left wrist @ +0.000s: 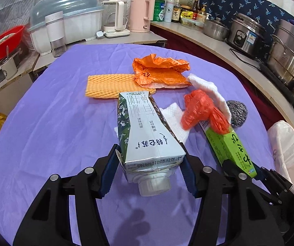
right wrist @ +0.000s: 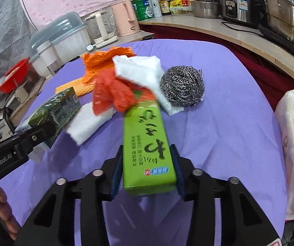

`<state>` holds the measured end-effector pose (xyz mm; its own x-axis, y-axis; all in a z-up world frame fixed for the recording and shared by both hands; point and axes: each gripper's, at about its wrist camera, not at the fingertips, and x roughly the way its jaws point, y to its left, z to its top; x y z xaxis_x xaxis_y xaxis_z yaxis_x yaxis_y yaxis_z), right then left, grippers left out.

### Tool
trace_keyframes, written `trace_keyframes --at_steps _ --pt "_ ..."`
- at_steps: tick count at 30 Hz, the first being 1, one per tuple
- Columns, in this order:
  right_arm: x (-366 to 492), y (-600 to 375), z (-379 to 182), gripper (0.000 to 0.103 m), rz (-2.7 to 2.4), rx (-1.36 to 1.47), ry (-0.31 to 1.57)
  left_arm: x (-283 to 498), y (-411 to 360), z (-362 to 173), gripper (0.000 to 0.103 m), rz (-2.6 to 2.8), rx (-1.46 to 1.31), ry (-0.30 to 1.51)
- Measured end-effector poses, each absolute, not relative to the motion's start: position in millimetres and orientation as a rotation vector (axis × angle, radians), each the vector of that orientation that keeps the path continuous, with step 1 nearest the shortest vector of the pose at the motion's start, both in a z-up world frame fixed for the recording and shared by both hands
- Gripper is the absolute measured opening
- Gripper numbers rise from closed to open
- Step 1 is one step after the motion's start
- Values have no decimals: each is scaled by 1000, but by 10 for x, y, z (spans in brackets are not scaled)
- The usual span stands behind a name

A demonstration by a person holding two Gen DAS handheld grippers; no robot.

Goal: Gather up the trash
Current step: 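Lift the milk carton and toothpaste box and carry both over the white bin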

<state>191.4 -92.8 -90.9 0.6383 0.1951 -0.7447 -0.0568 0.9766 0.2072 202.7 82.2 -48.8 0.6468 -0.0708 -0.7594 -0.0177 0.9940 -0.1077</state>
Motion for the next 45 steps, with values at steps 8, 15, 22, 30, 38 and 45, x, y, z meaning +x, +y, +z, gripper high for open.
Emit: trace_keyframes --at_steps 8,15,22,30,38,45 --pt "1370 -961 -660 38 139 201 815 1684 800 -331 53 -66 -114 850" --pt "930 -1167 -425 38 92 241 757 1393 640 -196 53 -114 -95 832" --pt "599 -1464 -241 38 36 278 700 1127 378 -44 50 -177 -63 807" --pt "368 -1718 -148 38 -4 308 667 941 122 79 49 -230 -32 781" --pt "258 -1851 -140 38 -30 335 657 858 -34 110 49 -265 -10 780" --pt "190 -1998 -106 38 -62 359 640 852 -133 160 49 -281 4 769"
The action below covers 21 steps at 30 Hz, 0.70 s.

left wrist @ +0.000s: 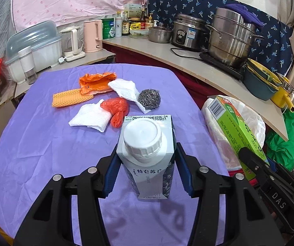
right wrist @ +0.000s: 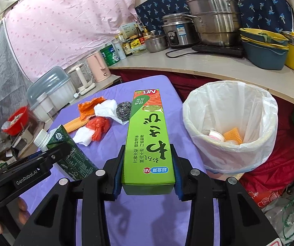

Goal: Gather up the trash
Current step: 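Lift the milk carton and toothpaste box and carry both over the white bin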

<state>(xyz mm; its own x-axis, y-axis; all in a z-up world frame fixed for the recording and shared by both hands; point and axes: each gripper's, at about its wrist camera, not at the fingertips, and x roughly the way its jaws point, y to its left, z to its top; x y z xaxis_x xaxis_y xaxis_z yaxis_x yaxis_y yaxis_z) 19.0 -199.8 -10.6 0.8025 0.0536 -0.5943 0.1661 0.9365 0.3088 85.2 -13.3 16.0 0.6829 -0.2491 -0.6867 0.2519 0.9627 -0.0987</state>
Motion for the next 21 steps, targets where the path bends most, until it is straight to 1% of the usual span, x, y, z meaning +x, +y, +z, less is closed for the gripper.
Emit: trace_keyframes --at_steps 11,21 --pt "137 -2469 -50 38 -170 408 621 968 -511 227 49 -322 32 758" --pt "213 -3204 -213 38 -358 437 667 1222 -1277 310 49 -442 55 754"
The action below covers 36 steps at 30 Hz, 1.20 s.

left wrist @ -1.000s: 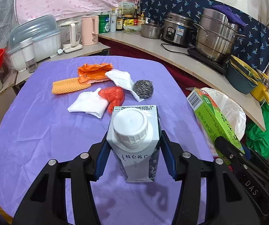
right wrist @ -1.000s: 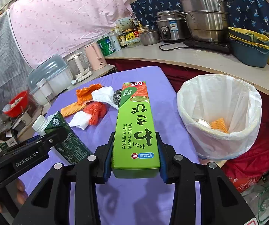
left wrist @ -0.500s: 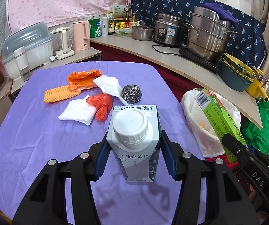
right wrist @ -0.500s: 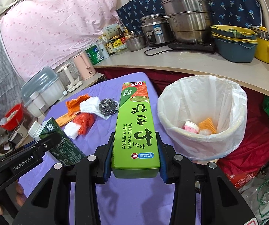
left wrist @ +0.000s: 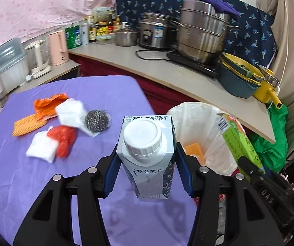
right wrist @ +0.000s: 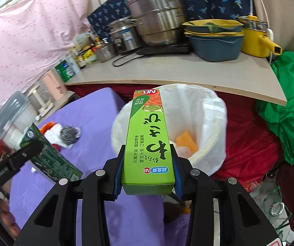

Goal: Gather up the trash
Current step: 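Lift the milk carton and toothpaste box and carry both over the white bin, then open both tools to drop the carton and toothpaste box into the bin, then move both open tools back toward the trash on the table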

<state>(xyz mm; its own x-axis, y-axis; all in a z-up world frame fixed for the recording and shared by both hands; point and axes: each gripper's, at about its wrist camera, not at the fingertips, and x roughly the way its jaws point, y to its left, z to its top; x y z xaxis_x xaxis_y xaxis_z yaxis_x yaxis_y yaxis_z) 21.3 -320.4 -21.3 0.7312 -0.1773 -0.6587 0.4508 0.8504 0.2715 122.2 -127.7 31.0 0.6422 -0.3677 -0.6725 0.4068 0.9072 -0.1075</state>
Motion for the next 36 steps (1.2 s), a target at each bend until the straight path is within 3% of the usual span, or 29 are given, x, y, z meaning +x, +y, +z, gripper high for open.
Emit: trace_keyframes --at_steps 19,21,25,36 --pt "429 -3676 -577 40 -435 473 757 1733 -2364 8 49 -553 33 834" --pt "406 -3695 -543 44 -436 478 735 1743 -2379 1 51 -555 25 830" --pt "350 -3721 -440 49 -441 490 701 1726 -2341 73 66 -541 33 795" --pt "367 -3377 -136 50 -377 448 648 1727 -1736 237 67 -456 -11 757"
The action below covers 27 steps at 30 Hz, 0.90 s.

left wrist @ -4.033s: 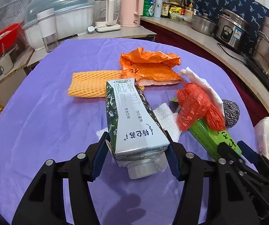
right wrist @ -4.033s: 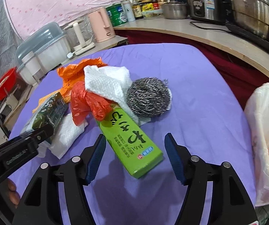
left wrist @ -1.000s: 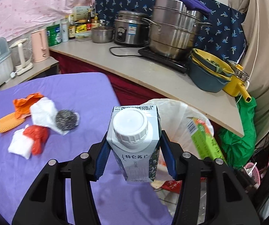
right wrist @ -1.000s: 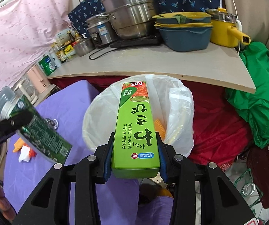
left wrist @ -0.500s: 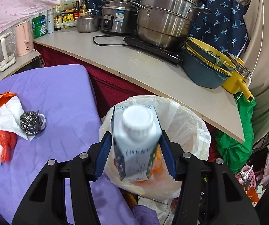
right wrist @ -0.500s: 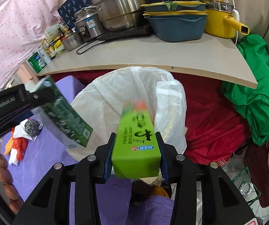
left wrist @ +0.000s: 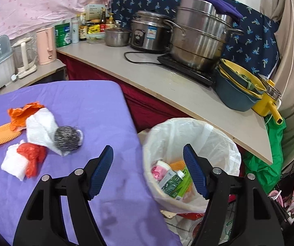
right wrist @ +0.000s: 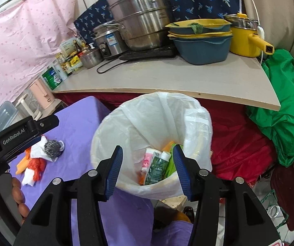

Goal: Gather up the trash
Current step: 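Move both open tools back toward the trash on the table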

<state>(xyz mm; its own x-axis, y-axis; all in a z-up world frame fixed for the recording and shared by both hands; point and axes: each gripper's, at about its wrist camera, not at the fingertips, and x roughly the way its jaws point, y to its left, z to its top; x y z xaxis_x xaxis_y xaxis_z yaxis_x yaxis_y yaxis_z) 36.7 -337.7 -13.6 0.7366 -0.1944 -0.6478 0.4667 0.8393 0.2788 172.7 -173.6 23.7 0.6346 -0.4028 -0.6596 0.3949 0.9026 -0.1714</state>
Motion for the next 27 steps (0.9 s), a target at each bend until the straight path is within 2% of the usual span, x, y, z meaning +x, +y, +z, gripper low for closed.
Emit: trace_keyframes --at_steps 12,27 --pt "682 -2551 2 50 -225 365 654 1766 -621 214 67 -275 -65 766" --pt "1423 -1440 -235 50 -20 268 734 2026 683 -199 69 -58 -159 862"
